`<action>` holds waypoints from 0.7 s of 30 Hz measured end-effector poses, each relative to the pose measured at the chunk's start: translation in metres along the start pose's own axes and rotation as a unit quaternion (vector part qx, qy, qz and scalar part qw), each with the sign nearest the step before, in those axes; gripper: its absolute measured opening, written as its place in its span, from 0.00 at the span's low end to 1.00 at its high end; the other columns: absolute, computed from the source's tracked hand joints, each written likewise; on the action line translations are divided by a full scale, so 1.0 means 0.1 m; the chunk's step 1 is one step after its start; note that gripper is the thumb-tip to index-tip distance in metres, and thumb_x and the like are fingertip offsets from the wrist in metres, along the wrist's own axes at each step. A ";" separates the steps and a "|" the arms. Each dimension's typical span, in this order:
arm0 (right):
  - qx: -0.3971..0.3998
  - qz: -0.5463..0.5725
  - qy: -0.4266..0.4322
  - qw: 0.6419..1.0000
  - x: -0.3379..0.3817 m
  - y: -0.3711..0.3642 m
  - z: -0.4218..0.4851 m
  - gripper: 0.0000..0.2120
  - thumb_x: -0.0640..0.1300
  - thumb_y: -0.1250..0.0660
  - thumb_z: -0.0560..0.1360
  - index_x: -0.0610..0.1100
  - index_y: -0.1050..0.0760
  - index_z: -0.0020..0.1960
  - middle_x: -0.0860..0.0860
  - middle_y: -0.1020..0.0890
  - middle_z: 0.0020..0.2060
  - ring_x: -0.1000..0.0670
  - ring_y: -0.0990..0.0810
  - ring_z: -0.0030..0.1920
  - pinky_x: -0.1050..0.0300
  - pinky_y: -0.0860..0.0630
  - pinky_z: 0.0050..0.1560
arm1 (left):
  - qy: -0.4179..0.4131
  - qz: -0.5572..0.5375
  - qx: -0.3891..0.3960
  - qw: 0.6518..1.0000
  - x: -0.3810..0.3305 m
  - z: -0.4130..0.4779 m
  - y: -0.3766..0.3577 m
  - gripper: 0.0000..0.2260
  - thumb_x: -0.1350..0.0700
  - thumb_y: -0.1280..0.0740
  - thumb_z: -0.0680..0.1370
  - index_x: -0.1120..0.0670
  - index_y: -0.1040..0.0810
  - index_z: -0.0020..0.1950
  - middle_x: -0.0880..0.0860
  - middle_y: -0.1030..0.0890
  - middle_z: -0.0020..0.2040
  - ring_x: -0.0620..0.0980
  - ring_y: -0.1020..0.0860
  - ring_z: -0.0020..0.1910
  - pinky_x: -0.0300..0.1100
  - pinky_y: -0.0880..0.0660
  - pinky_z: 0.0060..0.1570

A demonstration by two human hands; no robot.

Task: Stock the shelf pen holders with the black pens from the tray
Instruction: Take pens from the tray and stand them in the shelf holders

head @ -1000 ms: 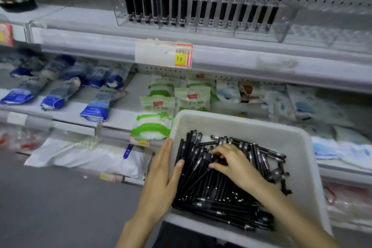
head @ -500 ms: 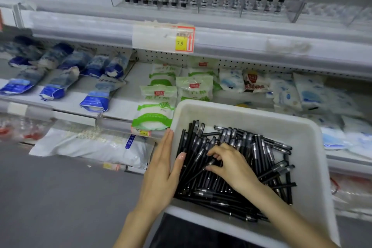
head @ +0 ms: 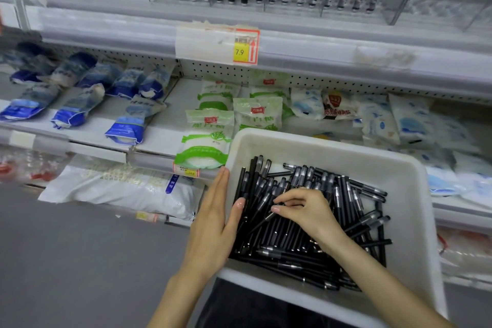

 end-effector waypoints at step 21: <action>-0.091 0.171 0.272 0.943 1.88 0.83 -0.34 0.14 0.36 0.24 0.62 0.44 0.21 0.46 0.48 0.15 0.42 0.51 0.16 0.45 0.65 0.23 0.47 | -0.172 -0.049 -0.235 0.955 -1.00 0.42 1.11 0.21 0.48 0.45 0.80 0.51 0.35 0.73 0.46 0.31 0.70 0.43 0.33 0.70 0.40 0.36 0.68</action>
Point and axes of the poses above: each hand's wrist, its own z-axis towards the middle knuckle, its own y-axis out of the back of the hand, x = y × z, the point moved 6 cm from there along z, towards the middle knuckle
